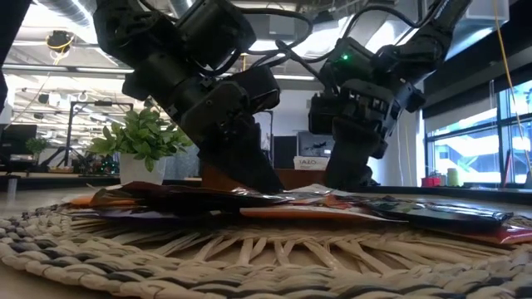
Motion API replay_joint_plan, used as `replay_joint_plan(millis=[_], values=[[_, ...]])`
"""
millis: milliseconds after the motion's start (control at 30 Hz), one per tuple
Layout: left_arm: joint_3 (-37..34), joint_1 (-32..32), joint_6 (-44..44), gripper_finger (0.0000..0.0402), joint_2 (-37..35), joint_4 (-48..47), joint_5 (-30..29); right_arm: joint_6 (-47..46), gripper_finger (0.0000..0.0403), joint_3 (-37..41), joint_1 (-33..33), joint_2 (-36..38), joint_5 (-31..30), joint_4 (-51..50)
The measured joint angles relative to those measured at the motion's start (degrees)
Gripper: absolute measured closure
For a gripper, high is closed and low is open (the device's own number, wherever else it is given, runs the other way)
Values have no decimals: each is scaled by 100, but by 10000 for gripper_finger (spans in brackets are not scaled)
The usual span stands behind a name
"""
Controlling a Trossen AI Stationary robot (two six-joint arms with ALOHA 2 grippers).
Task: Pick & Place Tea
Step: Put the white and orange tea bag into the right section of the wooden organizer
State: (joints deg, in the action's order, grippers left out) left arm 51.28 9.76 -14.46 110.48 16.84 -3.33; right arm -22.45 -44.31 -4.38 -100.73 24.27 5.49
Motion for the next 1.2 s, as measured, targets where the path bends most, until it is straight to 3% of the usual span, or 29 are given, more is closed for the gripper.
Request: replay_joint_plan(millis=[233,1000,1200], values=[[-6,-11,-177,398,4,13,-122,-161,249,0,6,0,530,28],[-10,-15,-238,398,9,17,-167,-438,250,0,240,0,389,-102],[-10,-15,-239,398,9,17,-169,-423,285,0,240,0,385,-107]])
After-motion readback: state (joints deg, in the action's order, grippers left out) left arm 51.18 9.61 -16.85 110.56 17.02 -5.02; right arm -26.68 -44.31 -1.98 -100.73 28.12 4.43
